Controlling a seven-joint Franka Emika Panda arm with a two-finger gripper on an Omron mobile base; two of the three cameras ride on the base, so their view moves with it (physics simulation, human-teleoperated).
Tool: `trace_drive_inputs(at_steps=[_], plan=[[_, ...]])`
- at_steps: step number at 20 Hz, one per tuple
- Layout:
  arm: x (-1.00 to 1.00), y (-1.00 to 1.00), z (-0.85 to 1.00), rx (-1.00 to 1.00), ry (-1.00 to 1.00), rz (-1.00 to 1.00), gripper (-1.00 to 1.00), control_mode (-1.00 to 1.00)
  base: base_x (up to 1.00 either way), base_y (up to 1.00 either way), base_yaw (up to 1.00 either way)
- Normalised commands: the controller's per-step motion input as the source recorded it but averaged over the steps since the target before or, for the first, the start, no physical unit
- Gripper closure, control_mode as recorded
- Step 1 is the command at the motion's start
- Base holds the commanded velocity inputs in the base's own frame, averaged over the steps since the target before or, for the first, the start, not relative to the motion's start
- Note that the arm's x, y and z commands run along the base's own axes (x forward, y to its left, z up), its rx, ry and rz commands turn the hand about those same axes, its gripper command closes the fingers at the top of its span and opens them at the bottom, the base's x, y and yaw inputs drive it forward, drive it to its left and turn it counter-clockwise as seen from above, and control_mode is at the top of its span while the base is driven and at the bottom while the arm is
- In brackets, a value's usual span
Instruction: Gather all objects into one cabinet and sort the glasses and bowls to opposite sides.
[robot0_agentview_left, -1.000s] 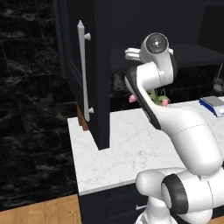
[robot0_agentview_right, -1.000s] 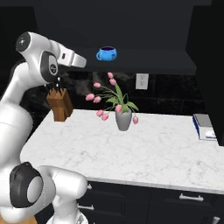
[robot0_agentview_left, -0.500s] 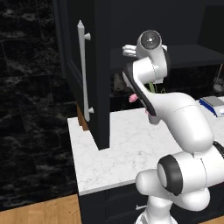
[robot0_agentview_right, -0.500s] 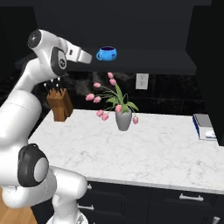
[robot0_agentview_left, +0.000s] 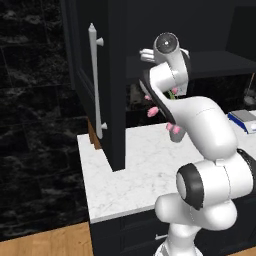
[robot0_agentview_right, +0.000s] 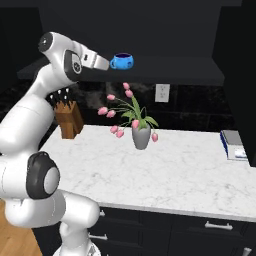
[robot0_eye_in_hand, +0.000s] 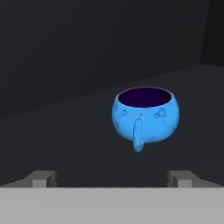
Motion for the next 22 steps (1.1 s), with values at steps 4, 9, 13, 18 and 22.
trace_drive_inputs(at_steps=[4,9,13,18,22], plan=[[0.23,-0.15,0.00,0.00,0.00,-0.03,-1.00,-1.00,0.00,0.00,0.00],[0.06,-0.15,0.00,0.00,0.00,-0.01,-1.00,-1.00,0.00,0.00,0.00],[0.03,-0.10,0.00,0.00,0.00,0.00,-1.00,-1.00,0.00,0.00,0.00],[0.17,0.00,0.00,0.00,0.00,-0.01,-1.00,-1.00,0.00,0.00,0.00],[0.20,0.00,-0.08,0.00,0.00,-0.05,-1.00,-1.00,0.00,0.00,0.00]])
